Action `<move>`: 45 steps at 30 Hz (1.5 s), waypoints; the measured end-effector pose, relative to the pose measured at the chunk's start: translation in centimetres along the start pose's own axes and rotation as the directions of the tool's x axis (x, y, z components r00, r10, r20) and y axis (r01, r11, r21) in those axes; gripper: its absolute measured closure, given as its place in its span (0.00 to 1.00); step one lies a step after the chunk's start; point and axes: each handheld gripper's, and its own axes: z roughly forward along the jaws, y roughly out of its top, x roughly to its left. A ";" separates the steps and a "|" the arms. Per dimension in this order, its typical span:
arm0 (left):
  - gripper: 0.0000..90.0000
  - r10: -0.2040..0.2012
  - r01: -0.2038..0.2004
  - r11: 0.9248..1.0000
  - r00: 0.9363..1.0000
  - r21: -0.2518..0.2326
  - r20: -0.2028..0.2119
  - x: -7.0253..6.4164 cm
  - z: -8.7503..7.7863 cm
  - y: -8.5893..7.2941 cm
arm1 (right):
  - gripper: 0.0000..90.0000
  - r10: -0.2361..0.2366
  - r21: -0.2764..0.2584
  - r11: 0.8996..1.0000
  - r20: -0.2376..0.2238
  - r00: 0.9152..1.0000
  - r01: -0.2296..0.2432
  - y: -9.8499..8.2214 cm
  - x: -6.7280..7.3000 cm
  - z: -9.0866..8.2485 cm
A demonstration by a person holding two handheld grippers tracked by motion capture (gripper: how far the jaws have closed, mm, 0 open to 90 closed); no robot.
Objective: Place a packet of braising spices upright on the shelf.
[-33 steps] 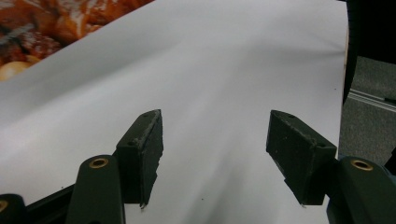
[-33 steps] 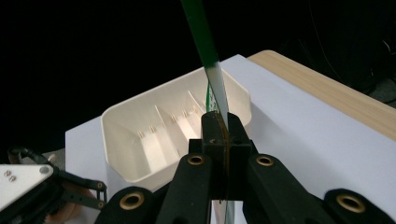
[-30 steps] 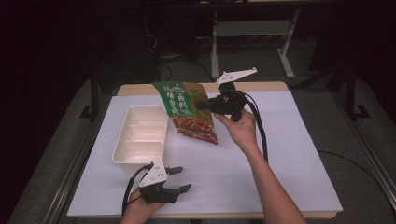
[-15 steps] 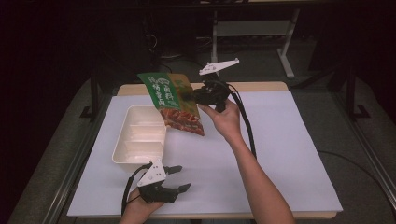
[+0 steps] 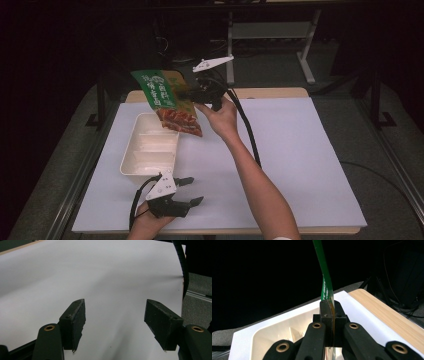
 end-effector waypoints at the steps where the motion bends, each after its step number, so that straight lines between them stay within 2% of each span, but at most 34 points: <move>1: 0.36 0.000 0.000 1.000 1.000 -0.001 -0.001 0.0 0.0 0.0 | 1.00 -0.004 0.000 1.000 0.001 1.000 0.004 0.1 -0.1 0.4; 5: 0.35 -0.003 0.003 1.000 1.000 -0.004 -0.004 0.0 0.0 0.0 | 1.00 -0.010 -0.016 1.000 -0.004 1.000 0.010 0.3 -0.3 1.7; 13: 0.35 -0.001 0.001 1.000 1.000 -0.005 -0.008 0.0 -0.2 -0.1 | 1.00 -0.021 -0.005 1.000 -0.025 0.999 0.021 0.4 -0.9 4.3; 20: 0.33 0.003 -0.003 1.000 1.000 -0.009 -0.003 0.0 -0.1 0.0 | 1.00 -0.040 -0.021 0.999 -0.039 0.998 0.040 0.1 -1.0 6.4; 30: 0.33 -0.003 0.003 1.000 1.000 -0.023 -0.013 0.3 -0.4 0.0 | 1.00 -0.017 -0.028 1.000 -0.072 0.997 0.015 -1.3 -2.2 9.2; 34: 0.33 -0.007 0.006 1.000 1.000 -0.026 -0.016 0.4 -0.5 0.0 | 1.00 -0.007 -0.046 0.999 -0.073 0.997 0.004 -1.7 -2.6 9.5; 37: 0.33 -0.007 0.007 1.000 1.000 -0.028 -0.016 0.4 -0.5 0.0 | 1.00 0.023 -0.051 0.998 -0.069 0.997 -0.026 -1.8 -2.8 9.4; 45: 0.33 0.004 -0.004 1.000 1.000 -0.020 -0.011 0.2 -0.3 0.1 | 1.00 0.055 -0.067 0.996 -0.049 0.997 -0.058 -2.0 -2.7 9.8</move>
